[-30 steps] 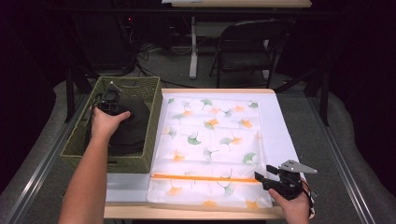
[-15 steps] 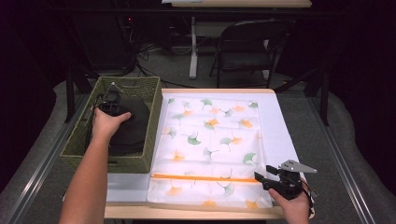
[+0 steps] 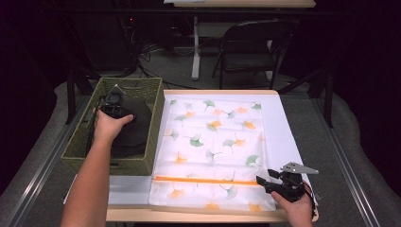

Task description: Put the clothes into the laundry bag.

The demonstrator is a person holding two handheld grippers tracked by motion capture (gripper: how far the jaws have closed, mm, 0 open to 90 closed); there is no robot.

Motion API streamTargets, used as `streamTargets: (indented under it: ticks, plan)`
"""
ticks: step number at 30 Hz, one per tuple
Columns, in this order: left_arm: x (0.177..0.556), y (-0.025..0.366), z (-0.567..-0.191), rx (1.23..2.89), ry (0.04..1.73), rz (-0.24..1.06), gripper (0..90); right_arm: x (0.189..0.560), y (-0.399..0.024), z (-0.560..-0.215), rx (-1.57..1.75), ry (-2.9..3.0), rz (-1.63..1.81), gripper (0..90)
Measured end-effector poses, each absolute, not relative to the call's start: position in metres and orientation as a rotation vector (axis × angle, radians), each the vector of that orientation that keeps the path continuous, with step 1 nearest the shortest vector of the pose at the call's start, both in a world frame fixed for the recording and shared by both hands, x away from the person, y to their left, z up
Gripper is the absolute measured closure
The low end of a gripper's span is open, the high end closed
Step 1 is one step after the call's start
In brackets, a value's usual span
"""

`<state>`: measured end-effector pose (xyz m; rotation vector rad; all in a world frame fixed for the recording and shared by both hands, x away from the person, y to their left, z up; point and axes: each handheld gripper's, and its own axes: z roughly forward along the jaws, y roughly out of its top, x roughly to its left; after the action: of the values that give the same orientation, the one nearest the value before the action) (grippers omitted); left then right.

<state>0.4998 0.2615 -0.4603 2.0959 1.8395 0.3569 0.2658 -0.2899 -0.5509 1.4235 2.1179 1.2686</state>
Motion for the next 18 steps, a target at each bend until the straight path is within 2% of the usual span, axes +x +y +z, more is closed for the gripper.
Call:
streamTargets:
  ticks: [4, 10, 18]
  plan:
    - [0.4991, 0.2600, -0.4606, 2.108, 1.839, 0.376, 22.5, 0.2667, -0.2918, -0.5519, 1.437, 2.124, 1.280, 38.1]
    - [0.4969, 0.2616, -0.4591, 2.122, 1.839, 0.425, 35.2, 0.2675, -0.2929, -0.5531, 1.451, 2.122, 1.294, 38.1]
    - [0.4956, 0.2634, -0.4580, 2.127, 1.832, 0.433, 43.7, 0.2681, -0.2933, -0.5540, 1.451, 2.127, 1.286, 38.0]
